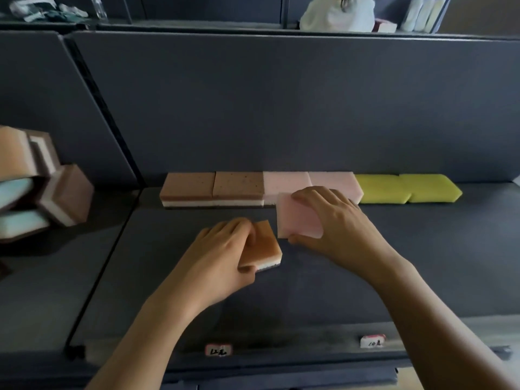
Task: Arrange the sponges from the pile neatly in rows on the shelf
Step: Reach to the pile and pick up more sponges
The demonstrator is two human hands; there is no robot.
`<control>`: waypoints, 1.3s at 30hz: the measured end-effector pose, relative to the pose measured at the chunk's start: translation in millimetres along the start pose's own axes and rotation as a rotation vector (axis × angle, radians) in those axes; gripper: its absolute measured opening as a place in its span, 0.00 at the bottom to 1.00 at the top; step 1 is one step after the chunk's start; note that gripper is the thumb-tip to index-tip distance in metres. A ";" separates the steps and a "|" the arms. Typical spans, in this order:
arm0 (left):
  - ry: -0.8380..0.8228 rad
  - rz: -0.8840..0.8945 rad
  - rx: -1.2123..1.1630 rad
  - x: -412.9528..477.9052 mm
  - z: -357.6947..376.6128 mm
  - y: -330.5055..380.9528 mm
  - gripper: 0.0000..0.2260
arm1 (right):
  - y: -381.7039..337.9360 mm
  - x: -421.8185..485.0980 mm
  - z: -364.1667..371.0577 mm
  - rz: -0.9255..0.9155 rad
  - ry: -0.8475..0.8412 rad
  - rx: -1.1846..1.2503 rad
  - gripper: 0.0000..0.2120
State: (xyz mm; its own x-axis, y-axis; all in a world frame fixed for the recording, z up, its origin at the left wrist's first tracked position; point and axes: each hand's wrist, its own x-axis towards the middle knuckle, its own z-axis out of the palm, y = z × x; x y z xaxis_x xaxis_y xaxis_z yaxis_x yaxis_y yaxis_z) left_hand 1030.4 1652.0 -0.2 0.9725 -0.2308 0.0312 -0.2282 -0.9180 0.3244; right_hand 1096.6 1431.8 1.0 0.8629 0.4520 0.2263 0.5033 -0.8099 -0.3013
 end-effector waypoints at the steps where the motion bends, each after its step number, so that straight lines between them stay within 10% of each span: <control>1: -0.003 -0.006 -0.009 0.7 0.6 1.7 0.23 | 3.2 0.9 -1.3 -0.001 -0.002 -0.001 0.32; 39: 0.109 0.179 -0.378 65.4 -10.2 16.4 0.33 | -8.7 -3.0 -35.7 -0.080 0.068 -0.120 0.29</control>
State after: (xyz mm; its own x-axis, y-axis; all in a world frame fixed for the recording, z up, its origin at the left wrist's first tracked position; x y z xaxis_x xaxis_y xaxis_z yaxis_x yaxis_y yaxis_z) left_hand 1090.8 1625.2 16.8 0.9230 -0.3217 0.2112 -0.3803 -0.6790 0.6280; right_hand 1087.9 1424.2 36.0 0.8131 0.4933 0.3089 0.5573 -0.8131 -0.1684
